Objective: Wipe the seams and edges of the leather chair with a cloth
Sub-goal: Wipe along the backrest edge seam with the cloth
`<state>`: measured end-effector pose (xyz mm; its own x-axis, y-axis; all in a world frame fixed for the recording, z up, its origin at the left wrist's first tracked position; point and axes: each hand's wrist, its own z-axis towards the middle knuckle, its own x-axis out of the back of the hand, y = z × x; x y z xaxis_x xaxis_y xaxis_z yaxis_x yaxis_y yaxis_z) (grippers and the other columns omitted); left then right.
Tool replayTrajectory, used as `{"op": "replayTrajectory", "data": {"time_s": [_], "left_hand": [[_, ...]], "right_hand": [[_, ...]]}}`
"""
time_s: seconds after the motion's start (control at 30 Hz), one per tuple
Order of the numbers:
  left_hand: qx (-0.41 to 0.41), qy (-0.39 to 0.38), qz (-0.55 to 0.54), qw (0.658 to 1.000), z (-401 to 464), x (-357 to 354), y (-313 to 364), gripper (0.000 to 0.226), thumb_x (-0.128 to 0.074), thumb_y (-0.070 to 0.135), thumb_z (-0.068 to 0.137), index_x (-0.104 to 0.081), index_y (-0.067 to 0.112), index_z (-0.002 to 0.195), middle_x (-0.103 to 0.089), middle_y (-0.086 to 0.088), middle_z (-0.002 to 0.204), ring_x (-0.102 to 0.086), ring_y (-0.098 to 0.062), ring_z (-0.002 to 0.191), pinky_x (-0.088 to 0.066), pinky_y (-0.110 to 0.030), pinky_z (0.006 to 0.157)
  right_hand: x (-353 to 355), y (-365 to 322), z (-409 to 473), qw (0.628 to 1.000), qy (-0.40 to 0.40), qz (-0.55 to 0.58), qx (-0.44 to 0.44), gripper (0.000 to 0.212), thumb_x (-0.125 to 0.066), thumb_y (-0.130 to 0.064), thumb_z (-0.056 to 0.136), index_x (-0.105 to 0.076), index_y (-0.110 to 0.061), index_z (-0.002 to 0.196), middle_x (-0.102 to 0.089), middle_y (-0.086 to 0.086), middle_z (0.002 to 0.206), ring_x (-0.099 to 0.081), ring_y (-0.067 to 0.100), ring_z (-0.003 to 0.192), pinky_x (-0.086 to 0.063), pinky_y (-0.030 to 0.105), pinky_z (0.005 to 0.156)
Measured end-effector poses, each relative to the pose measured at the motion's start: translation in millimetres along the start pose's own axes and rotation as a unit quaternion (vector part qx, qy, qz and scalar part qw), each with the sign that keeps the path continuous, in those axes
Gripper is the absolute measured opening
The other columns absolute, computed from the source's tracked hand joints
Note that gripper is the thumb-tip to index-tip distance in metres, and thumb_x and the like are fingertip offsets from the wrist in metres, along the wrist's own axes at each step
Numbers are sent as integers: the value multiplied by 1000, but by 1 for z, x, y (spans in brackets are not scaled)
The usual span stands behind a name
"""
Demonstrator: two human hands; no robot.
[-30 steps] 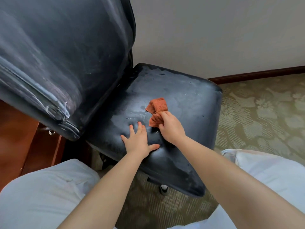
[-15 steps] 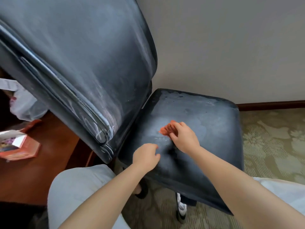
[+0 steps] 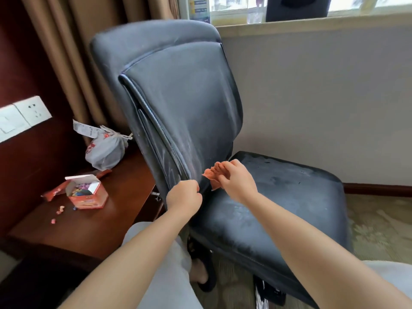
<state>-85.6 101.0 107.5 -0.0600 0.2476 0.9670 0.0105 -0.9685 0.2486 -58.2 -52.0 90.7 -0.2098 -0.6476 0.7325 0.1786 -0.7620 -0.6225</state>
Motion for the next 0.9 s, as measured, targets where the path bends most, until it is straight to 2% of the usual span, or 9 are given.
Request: {"op": "replayTrajectory", "data": {"time_s": [0.13,0.2,0.3,0.33,0.4,0.5,0.6,0.77,0.9], "left_hand": [[-13,57,3,998,-10,36,-8,22,-50,16,90,-66,21,104,-66,-4,106,-61,-27,97,-42,-30,69],[-19,98,9,995,-15,56,-12,24,-48,15,91,-65,22,105,-66,-4,107,-60,-28,99,-42,-30,70],[-21,177,5,984,-19,89,-23,25,-46,16,91,-64,20,107,-65,-4,110,-59,-29,101,-43,-31,72],[-22,209,-7,978,-19,100,-27,25,-46,15,91,-63,19,108,-65,-4,110,-59,-28,101,-45,-32,73],[-30,283,-36,958,-16,121,-37,23,-49,13,88,-64,15,106,-64,-5,107,-56,-28,102,-45,-34,71],[-55,371,-53,926,-5,149,-50,23,-58,5,79,-64,6,102,-60,-12,102,-52,-32,99,-43,-38,68],[-95,426,-33,899,16,173,-58,35,-66,-1,67,-64,2,102,-59,-16,103,-56,-38,95,-53,-43,69],[-132,460,-17,878,57,211,-67,39,-57,2,74,-63,-1,112,-58,-20,122,-55,-38,113,-49,-46,88],[-148,441,-56,883,92,233,-76,46,-44,8,84,-54,1,128,-44,-19,142,-41,-35,132,-38,-46,106]], "right_hand": [[18,-34,0,998,22,4,50,13,-54,-27,89,-61,-18,95,-52,-7,110,-42,13,108,-35,24,81],[26,-57,1,997,30,25,64,8,-53,-25,88,-57,-18,88,-54,-8,104,-47,14,103,-36,25,78],[35,-96,6,993,34,97,64,8,-47,-31,84,-44,-26,78,-61,-6,94,-60,18,87,-49,35,76],[37,-106,8,990,41,114,70,6,-45,-34,83,-45,-28,80,-63,-4,95,-62,19,88,-52,40,76],[43,-129,11,984,61,136,95,8,-48,-24,87,-53,-28,93,-61,0,101,-61,20,94,-52,42,81],[53,-161,22,982,86,121,121,25,-48,-12,94,-54,-16,117,-56,4,114,-56,23,103,-47,35,88],[56,-190,40,977,101,125,138,28,-46,-12,95,-52,-17,122,-56,3,121,-56,23,105,-44,32,84],[59,-224,77,965,126,146,179,28,-44,-14,95,-51,-18,122,-57,0,123,-57,23,104,-46,32,81],[57,-234,110,961,139,107,216,33,-43,-17,97,-48,-22,130,-53,-1,127,-57,23,102,-49,35,77]]}}
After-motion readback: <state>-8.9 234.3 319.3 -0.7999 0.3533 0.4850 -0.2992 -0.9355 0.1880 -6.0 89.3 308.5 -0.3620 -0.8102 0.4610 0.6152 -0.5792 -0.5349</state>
